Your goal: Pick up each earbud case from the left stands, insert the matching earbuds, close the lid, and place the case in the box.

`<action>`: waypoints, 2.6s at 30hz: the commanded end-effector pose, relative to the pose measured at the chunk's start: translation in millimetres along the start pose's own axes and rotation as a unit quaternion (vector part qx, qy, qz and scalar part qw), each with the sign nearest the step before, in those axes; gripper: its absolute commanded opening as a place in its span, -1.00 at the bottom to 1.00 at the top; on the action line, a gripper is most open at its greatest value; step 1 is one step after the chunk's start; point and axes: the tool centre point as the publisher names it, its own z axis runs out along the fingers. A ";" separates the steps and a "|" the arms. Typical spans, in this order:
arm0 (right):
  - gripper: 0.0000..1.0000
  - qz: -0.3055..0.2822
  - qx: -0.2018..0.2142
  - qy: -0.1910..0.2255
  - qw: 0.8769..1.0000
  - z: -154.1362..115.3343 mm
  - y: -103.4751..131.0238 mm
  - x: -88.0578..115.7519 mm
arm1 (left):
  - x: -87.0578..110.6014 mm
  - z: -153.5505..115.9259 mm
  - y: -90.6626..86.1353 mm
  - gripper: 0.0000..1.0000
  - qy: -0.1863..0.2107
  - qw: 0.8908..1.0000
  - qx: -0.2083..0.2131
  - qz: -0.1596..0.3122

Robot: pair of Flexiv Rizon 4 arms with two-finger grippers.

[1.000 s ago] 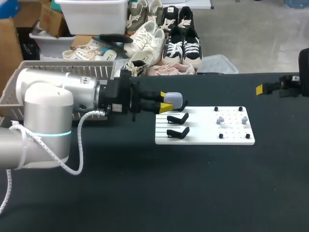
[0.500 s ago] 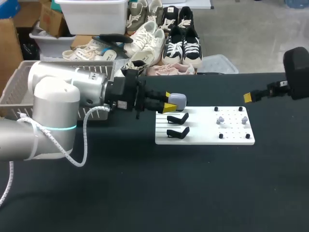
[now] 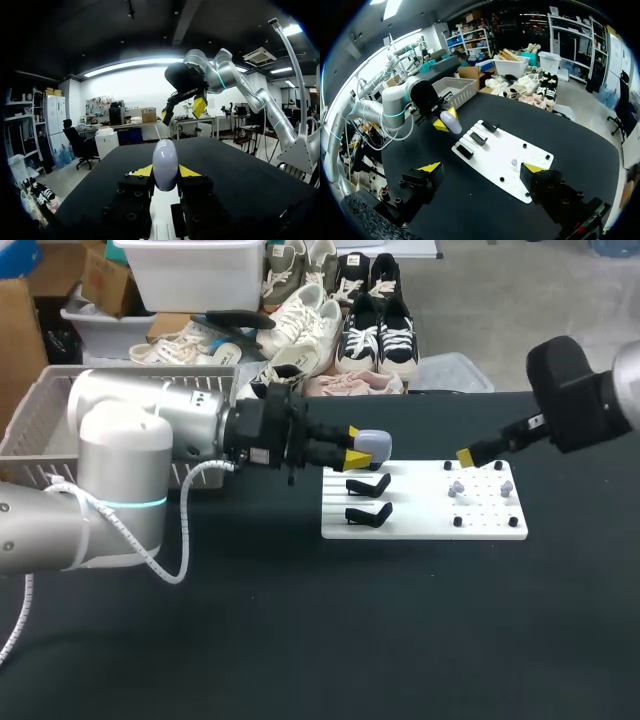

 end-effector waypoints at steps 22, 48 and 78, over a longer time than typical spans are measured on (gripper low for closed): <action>1.00 -0.016 -0.007 0.026 1.000 38.6 35.5 -13.0 | 6.6 7.0 -3.4 -1.00 -0.018 1.000 -0.003 -0.010; 1.00 -0.005 -0.016 0.059 0.998 90.4 39.9 -34.3 | 6.6 7.0 -3.4 -1.00 -0.018 1.000 -0.003 -0.010; 1.00 0.002 0.002 0.058 0.998 99.6 28.8 -41.7 | 6.6 7.0 -3.4 -1.00 -0.018 1.000 -0.003 -0.010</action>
